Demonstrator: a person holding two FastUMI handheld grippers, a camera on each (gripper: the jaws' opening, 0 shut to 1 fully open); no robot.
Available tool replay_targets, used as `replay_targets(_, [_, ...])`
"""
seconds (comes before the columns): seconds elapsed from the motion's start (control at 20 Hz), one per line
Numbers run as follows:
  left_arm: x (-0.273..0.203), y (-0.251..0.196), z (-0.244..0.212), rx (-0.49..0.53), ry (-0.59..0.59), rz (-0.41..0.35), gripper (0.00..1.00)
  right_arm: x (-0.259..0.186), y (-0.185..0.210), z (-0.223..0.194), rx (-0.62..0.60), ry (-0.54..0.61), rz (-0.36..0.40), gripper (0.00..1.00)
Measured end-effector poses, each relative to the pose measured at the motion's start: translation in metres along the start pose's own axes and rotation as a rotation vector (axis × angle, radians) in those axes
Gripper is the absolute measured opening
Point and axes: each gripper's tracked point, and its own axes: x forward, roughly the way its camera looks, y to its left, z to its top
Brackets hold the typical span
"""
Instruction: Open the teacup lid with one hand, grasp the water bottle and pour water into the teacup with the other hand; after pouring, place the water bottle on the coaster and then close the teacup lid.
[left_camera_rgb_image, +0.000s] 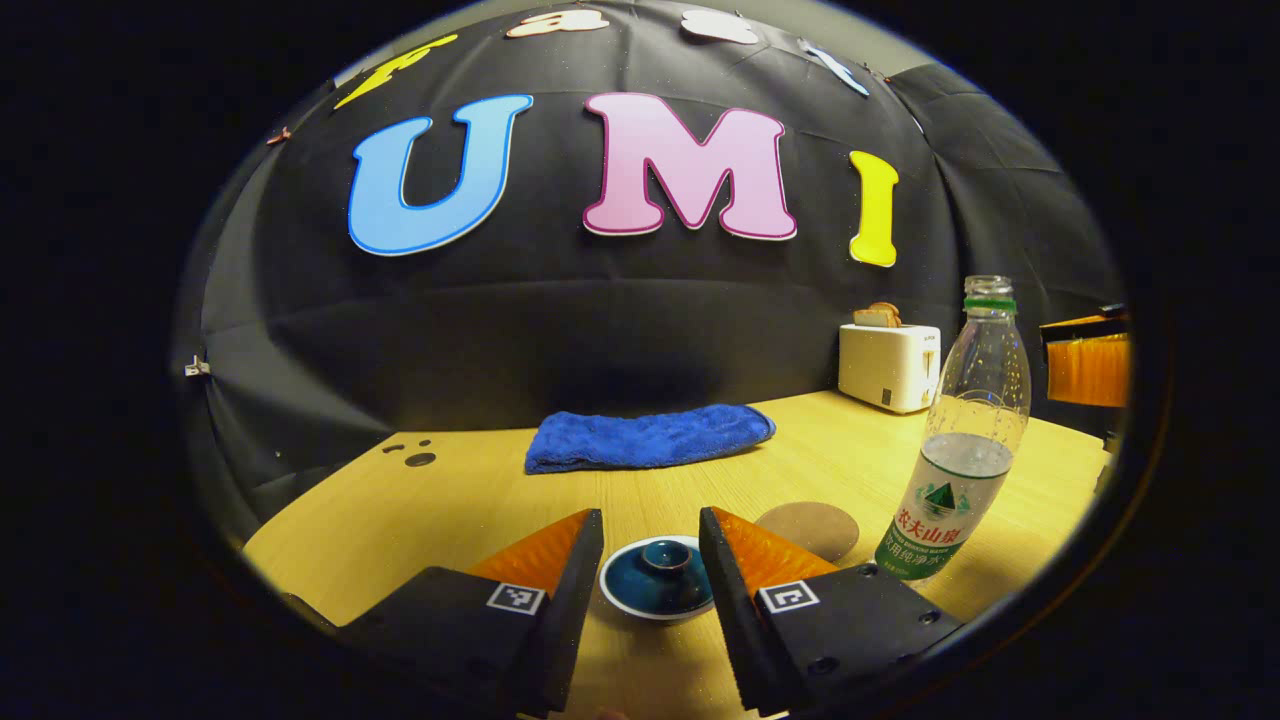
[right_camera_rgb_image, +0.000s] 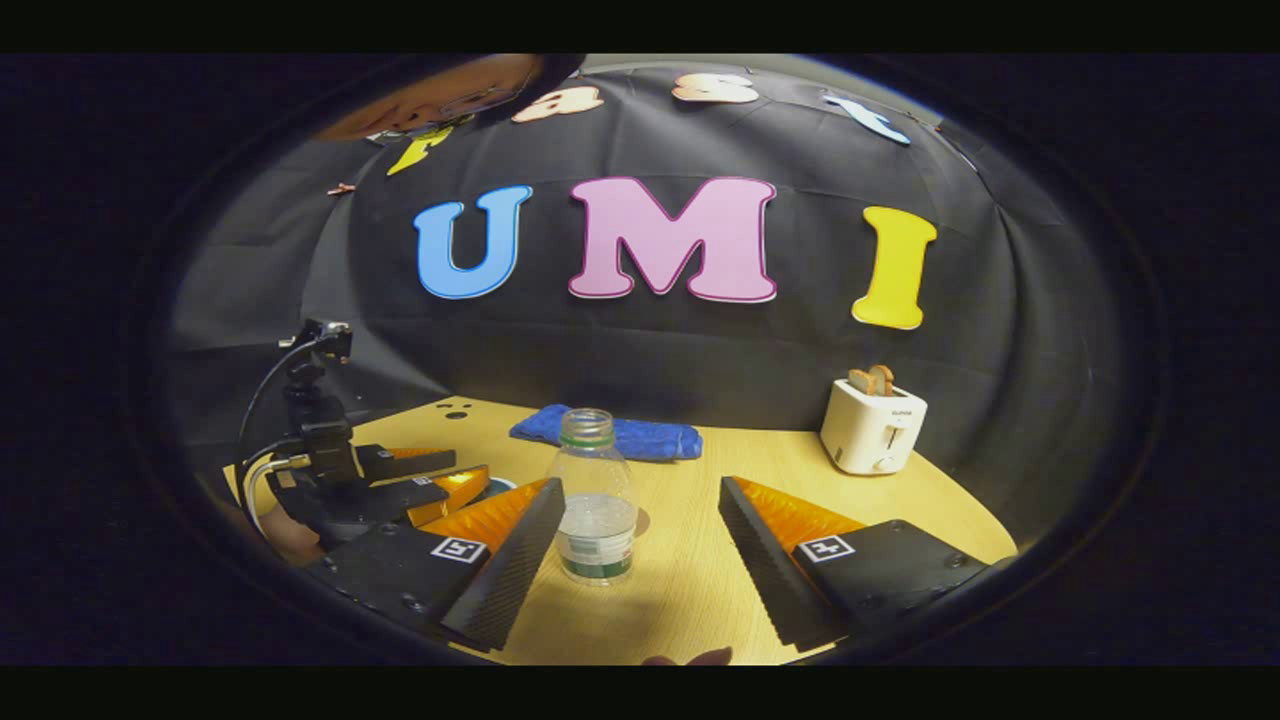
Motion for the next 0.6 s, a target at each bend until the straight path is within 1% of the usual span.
replay_targets(0.1, [0.005, -0.008, -0.005, 0.005, 0.013, -0.017, 0.63, 0.003, 0.000, -0.008, -0.007, 0.012, -0.004, 0.96])
replay_targets(0.2, [0.009, -0.007, -0.012, 0.023, 0.037, -0.002, 0.63, 0.003, 0.004, -0.017, -0.002, 0.023, 0.000, 0.97])
replay_targets(0.35, [0.014, -0.010, -0.021, 0.024, 0.059, 0.001, 0.59, 0.004, 0.011, -0.027, 0.013, 0.039, 0.015, 0.96])
replay_targets(0.4, [0.016, -0.009, -0.021, 0.035, 0.061, 0.007, 0.54, 0.006, 0.011, -0.028, 0.018, 0.043, 0.016, 0.97])
replay_targets(0.45, [0.017, -0.010, -0.021, 0.044, 0.062, 0.009, 0.55, 0.007, 0.011, -0.031, 0.024, 0.047, 0.015, 0.96])
replay_targets(0.5, [0.017, -0.009, -0.021, 0.047, 0.063, 0.013, 0.51, 0.008, 0.012, -0.032, 0.029, 0.049, 0.015, 0.96])
replay_targets(0.6, [0.015, -0.007, -0.019, 0.045, 0.054, 0.024, 0.35, 0.011, 0.011, -0.036, 0.033, 0.050, 0.011, 0.97])
